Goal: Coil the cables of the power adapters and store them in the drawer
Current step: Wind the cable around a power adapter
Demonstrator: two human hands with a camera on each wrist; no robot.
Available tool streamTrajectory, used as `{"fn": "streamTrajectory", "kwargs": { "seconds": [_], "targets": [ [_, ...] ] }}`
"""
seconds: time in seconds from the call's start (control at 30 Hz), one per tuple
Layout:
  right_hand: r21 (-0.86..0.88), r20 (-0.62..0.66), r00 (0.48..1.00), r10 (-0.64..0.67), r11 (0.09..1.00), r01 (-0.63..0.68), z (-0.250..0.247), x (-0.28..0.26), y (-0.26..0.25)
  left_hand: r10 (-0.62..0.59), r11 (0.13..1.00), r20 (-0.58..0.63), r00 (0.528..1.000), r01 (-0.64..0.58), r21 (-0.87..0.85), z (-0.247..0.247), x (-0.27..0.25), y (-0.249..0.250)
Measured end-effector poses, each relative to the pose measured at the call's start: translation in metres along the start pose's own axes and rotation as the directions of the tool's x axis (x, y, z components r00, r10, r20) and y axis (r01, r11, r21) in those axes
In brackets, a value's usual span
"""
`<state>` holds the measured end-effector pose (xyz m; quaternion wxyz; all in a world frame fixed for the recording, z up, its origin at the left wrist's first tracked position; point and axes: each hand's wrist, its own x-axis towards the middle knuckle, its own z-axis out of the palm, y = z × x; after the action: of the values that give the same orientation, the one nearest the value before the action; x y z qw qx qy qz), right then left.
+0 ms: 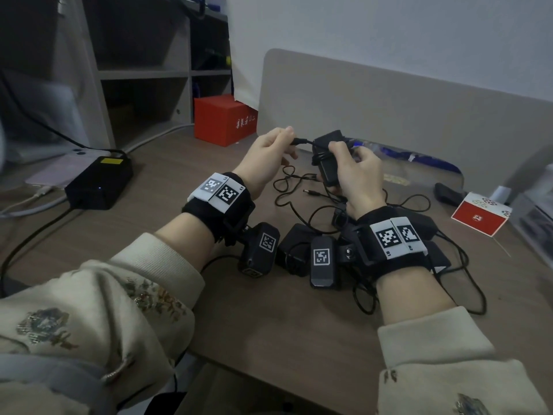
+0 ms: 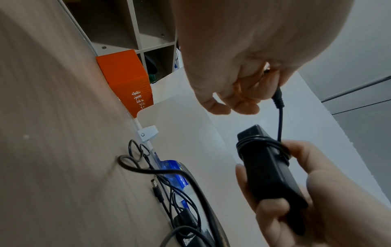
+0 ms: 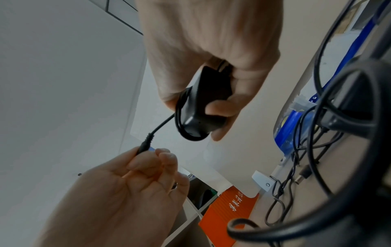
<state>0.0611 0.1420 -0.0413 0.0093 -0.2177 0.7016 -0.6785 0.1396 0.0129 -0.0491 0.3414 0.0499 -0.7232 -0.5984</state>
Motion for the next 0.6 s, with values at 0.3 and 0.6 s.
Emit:
{"fn": "streamTrajectory", "kwargs": {
  "seconds": [0.3, 0.6],
  "targets": [
    [0.076, 0.032, 0.998, 0.046, 0.996, -0.049, -0.014, 0.009, -0.001, -0.089, 0.992, 0.137, 0.987, 0.076, 0.103, 0.004, -0.003, 0.006],
    [0.104, 0.07, 0.998, 0.003, 0.995, -0.01, -0.016, 0.009, -0.005, -0.28, 0.954, 0.14, 0.95, 0.259, 0.153, 0.006, -0.007, 0.01]
  ]
}}
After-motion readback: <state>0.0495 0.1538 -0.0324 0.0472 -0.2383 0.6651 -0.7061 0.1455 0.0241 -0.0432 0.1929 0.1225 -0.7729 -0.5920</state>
